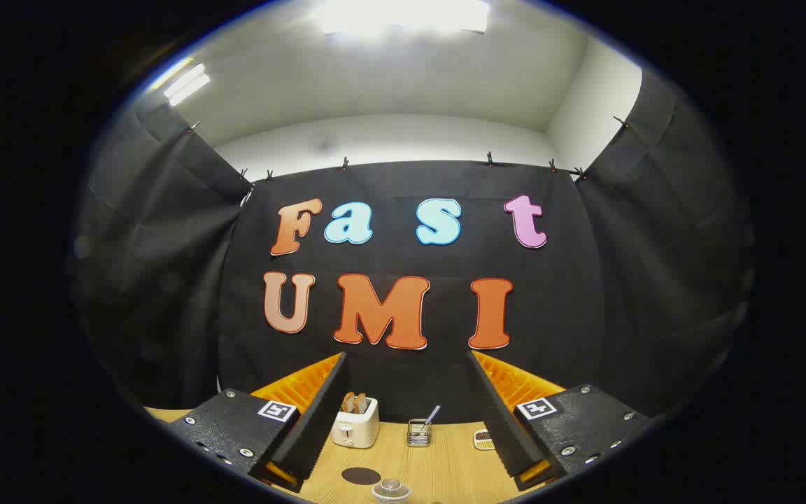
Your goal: Take the bottle from table, then pour the juice into the cup, finally place the bottle on the coaster
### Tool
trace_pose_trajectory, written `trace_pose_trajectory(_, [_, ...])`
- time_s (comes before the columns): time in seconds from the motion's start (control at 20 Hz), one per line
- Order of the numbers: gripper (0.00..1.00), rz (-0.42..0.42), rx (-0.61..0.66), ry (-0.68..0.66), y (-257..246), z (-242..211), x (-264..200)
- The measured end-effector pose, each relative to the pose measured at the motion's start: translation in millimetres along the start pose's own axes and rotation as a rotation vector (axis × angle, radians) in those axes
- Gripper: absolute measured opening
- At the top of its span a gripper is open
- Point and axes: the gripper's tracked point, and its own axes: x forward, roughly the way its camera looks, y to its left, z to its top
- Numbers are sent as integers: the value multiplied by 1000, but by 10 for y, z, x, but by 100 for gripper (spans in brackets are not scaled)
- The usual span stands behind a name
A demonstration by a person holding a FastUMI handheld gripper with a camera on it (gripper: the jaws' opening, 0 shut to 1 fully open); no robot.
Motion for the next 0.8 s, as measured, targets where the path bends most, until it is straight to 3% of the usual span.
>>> trace_pose_trajectory(0.8, [98, 36, 24, 30, 59, -22, -6])
